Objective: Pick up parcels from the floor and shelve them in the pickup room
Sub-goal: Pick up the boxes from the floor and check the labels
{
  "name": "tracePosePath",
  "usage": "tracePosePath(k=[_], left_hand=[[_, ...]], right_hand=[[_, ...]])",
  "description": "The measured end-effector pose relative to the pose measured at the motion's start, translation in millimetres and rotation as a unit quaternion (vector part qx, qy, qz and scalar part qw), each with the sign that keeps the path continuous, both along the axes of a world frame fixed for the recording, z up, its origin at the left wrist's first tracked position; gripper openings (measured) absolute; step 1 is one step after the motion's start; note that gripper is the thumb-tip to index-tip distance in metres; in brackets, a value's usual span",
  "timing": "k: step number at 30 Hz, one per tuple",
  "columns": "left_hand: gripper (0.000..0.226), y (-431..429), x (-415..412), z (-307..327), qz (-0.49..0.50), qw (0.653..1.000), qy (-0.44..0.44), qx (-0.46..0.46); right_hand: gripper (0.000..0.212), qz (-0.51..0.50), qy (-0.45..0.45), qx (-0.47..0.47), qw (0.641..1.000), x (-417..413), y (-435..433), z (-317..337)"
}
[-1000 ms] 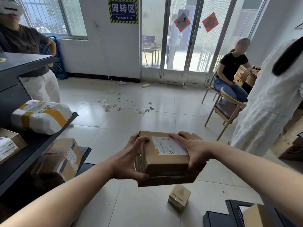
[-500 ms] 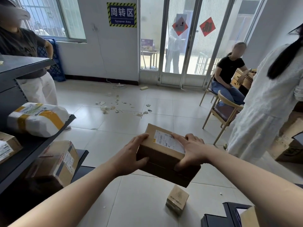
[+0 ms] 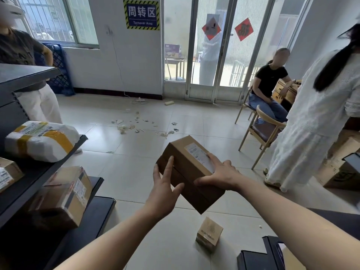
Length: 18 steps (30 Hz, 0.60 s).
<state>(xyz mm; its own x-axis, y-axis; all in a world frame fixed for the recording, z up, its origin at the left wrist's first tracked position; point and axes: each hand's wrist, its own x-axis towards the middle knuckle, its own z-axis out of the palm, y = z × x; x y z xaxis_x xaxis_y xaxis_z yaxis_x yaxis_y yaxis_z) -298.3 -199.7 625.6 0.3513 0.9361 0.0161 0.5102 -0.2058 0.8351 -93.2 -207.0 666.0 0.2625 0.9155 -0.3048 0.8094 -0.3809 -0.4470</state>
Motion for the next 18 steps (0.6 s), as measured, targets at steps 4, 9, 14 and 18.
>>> tracePosePath(k=[4,9,14,18], left_hand=[[0.080,2.1,1.8,3.3,0.007,0.999,-0.026,-0.023],[0.083,8.1,-3.4,-0.9,0.032,0.997,-0.060,-0.045],[0.078,10.7,-8.0,-3.7,0.024,0.993,-0.087,-0.074],[0.068,12.1,-5.9,-4.3,-0.010,0.988,-0.124,-0.089]], right_hand=[[0.117,0.004,0.039,-0.001,0.999,-3.4,-0.5,-0.4],[0.115,0.025,0.076,0.006,0.997,-5.1,-3.7,-1.0],[0.095,0.016,0.151,0.038,0.988,-8.5,-8.4,-0.5],[0.062,0.020,0.165,0.082,0.983,-13.1,-10.8,-1.2]])
